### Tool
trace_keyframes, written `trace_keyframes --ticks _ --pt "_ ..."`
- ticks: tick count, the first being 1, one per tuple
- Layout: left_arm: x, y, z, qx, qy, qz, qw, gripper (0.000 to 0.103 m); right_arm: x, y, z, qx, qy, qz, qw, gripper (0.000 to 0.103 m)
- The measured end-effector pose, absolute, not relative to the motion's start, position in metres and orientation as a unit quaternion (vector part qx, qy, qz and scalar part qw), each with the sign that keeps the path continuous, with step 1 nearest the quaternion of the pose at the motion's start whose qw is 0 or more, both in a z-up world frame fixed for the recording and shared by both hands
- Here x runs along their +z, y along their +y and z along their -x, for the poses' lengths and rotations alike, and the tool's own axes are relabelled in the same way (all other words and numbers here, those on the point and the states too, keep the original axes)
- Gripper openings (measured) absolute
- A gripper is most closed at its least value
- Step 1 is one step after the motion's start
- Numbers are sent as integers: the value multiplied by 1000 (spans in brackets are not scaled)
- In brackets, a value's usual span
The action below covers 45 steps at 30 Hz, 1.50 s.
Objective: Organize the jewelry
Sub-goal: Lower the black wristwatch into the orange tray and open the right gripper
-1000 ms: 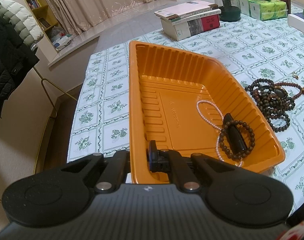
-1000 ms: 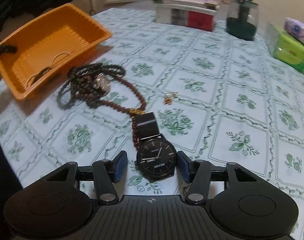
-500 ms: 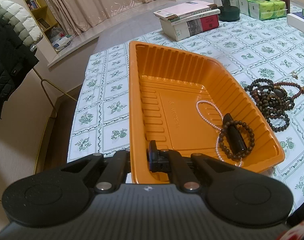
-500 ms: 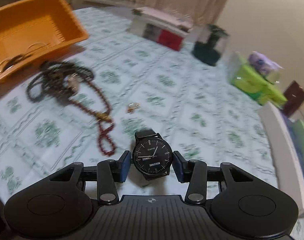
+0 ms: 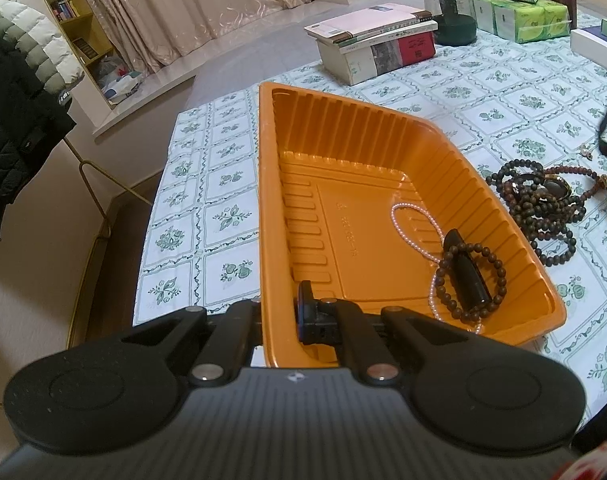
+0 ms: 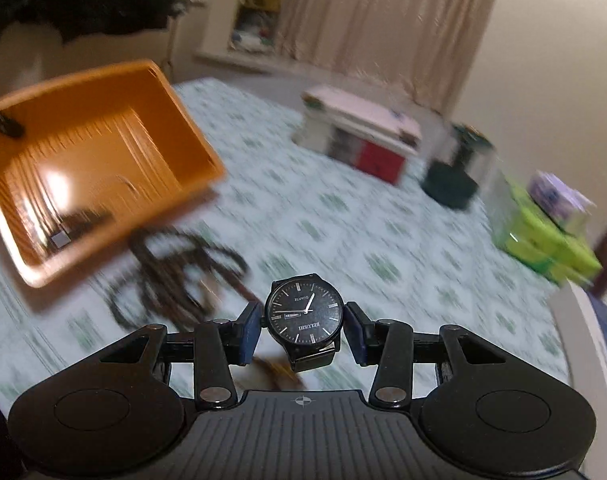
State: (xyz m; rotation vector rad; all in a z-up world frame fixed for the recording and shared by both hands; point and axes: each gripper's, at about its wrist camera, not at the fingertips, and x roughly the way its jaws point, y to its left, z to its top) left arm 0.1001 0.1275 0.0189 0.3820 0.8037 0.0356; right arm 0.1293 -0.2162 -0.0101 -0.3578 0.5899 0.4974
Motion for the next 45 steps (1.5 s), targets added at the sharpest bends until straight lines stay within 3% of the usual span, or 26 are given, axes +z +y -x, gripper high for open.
trace_keyframes --ticks 20,45 --pt "21 127 -101 14 385 -183 905 3 -1 -57 -139 389 273 112 872 44" --pt "21 129 -100 14 385 -182 905 3 -34 -37 -140 411 338 66 844 47"
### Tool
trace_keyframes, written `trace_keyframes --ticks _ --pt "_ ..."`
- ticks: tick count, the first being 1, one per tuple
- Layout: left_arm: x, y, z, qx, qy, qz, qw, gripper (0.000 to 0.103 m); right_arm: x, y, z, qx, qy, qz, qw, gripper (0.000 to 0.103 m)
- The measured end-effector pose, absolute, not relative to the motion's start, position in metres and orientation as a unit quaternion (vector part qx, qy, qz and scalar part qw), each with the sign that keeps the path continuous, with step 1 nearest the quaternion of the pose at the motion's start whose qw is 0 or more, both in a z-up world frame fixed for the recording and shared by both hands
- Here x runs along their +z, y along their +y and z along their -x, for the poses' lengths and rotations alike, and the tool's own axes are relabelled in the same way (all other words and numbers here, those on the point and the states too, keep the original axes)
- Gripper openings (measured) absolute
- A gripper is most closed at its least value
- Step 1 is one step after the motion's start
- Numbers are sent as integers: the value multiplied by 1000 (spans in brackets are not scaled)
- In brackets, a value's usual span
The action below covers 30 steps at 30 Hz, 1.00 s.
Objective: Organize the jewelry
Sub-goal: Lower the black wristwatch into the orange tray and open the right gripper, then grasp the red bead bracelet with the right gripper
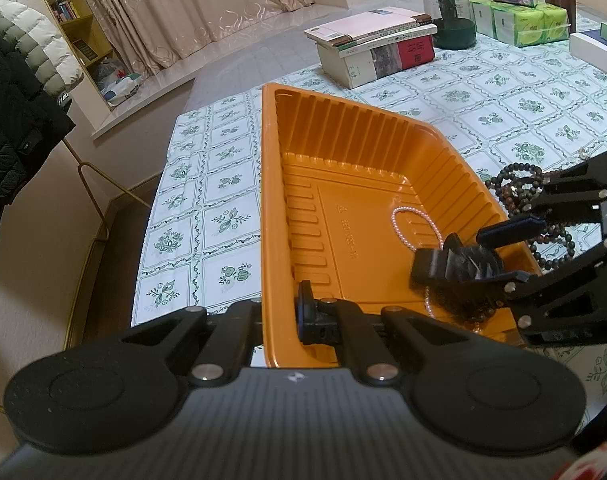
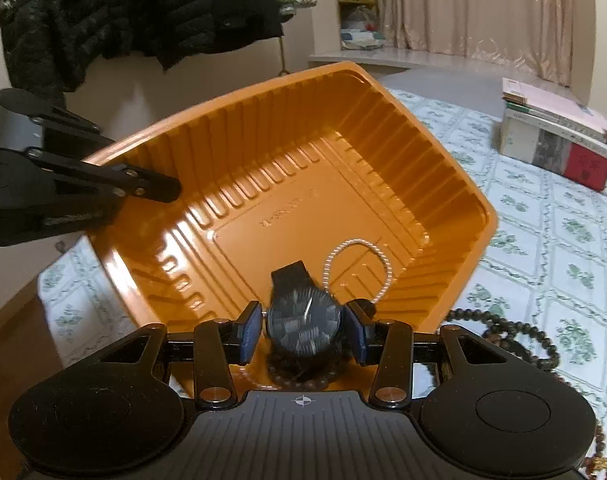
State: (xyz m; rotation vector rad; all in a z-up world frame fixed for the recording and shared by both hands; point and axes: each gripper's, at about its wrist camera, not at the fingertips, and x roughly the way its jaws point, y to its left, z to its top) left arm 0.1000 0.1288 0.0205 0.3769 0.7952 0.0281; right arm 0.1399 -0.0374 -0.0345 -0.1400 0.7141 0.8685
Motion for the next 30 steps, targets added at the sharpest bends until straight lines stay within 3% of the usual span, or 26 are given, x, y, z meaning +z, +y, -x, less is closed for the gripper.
trace_keyframes --ticks 3,30 --pt "20 129 -100 13 385 -182 905 3 -32 -41 -135 415 329 68 846 62" --pt "21 128 -98 13 384 -185 905 3 -66 -243 -101 133 342 28 930 62"
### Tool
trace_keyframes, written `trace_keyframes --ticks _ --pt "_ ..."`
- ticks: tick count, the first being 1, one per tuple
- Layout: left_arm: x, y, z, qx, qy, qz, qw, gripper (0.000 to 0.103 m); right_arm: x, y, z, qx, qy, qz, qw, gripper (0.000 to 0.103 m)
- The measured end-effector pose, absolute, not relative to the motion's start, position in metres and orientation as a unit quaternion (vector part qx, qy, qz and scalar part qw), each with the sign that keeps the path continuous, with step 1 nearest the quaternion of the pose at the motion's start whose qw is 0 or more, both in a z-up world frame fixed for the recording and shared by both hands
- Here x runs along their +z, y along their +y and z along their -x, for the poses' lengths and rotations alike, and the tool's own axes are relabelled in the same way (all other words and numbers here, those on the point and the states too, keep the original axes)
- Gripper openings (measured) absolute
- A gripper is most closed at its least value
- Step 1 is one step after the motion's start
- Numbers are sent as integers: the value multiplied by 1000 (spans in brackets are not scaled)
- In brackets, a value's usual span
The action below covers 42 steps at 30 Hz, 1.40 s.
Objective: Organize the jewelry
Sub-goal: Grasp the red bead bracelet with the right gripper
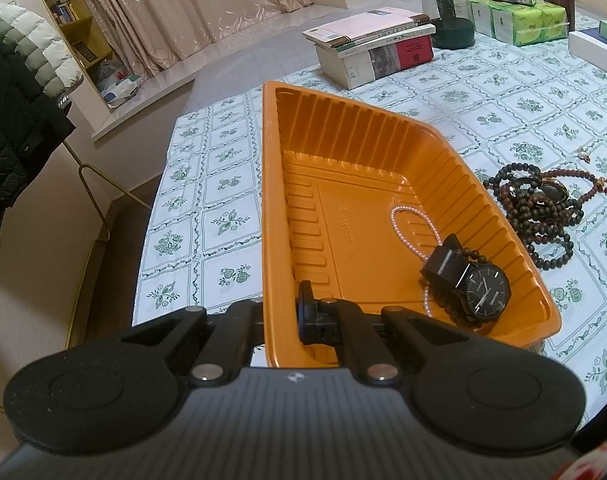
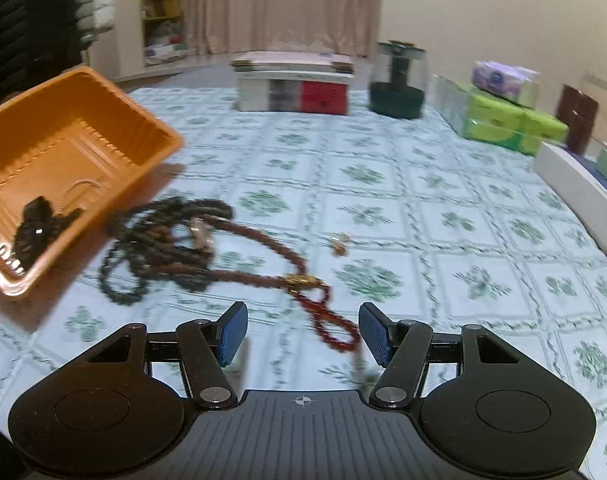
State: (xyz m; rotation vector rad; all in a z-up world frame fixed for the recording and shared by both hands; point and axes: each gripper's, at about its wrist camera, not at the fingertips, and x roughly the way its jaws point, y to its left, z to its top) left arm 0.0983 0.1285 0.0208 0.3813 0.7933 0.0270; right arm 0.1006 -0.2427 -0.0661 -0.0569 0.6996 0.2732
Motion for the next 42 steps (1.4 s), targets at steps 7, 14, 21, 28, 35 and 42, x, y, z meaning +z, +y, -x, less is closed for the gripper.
trace_keyframes --ticks 7,14,21,28,35,42 --pt "21 127 -99 14 385 -187 904 3 -73 -254 -113 127 353 21 927 45" --pt "20 127 -99 15 386 -188 903 3 -75 -267 -120 116 364 1 924 27" --pt "20 127 -99 15 385 -188 903 3 -79 -261 -115 122 371 41 920 11" --pt "20 126 -99 14 385 -187 904 3 -62 -259 -113 114 352 53 928 0" --pt "20 125 -99 14 385 -186 904 3 -58 -255 -122 134 342 76 927 1" --pt "21 124 -99 14 386 -186 904 3 -77 -240 -135 167 356 118 912 43"
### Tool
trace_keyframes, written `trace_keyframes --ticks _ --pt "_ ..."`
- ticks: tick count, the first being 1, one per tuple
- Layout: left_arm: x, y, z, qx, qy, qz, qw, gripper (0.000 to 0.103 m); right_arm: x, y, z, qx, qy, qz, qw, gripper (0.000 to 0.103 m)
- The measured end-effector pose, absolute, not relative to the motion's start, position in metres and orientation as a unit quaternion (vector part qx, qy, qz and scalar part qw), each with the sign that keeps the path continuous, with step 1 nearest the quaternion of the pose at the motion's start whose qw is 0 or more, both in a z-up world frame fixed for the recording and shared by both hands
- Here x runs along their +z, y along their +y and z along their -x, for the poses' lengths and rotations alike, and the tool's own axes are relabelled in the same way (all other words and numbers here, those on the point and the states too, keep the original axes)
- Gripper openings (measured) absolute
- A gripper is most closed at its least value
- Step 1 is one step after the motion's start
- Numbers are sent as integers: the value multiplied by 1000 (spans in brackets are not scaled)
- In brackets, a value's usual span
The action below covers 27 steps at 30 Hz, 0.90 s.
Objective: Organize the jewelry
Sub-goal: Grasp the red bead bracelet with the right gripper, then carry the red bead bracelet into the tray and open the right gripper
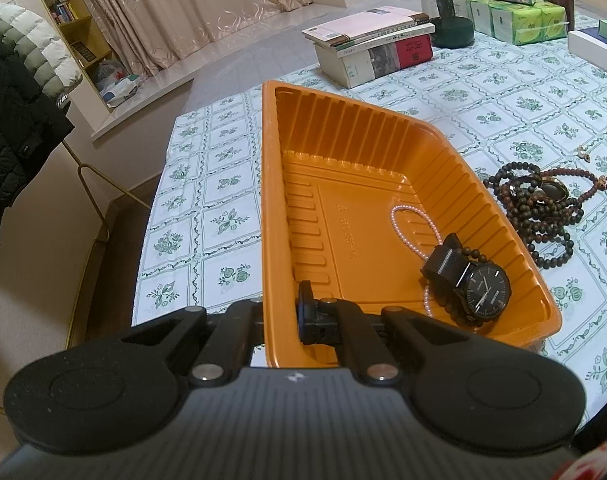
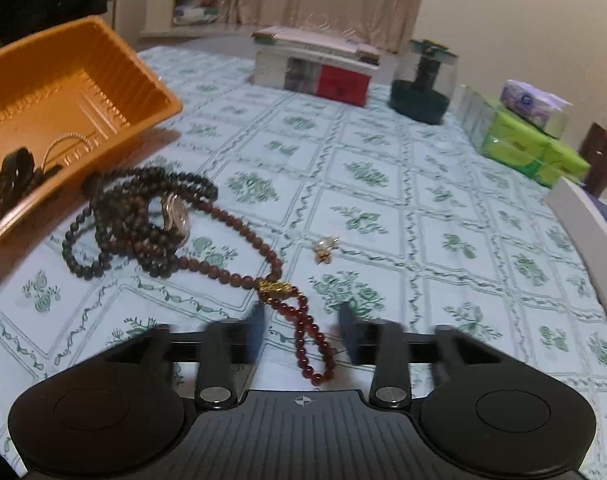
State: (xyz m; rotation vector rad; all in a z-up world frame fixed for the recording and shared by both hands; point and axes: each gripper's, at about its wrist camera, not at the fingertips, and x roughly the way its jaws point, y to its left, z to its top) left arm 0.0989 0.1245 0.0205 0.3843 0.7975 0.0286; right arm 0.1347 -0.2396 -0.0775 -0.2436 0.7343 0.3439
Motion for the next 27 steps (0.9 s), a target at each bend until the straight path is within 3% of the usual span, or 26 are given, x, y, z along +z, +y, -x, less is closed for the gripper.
trace_keyframes --ticks 4,5,6,7,27 --pt "20 124 -99 15 386 -186 903 3 -86 -240 -144 175 359 113 910 41" --pt "20 125 -99 15 386 -186 903 3 -86 -240 -146 175 363 105 909 35" --pt "21 125 -99 15 386 -185 903 3 -85 -241 -148 178 368 98 907 9" --pt "21 125 -99 15 386 -184 904 3 -85 -239 -149 176 373 99 906 5" --pt "20 127 -99 14 386 -184 904 3 -11 -227 -129 182 286 93 936 4"
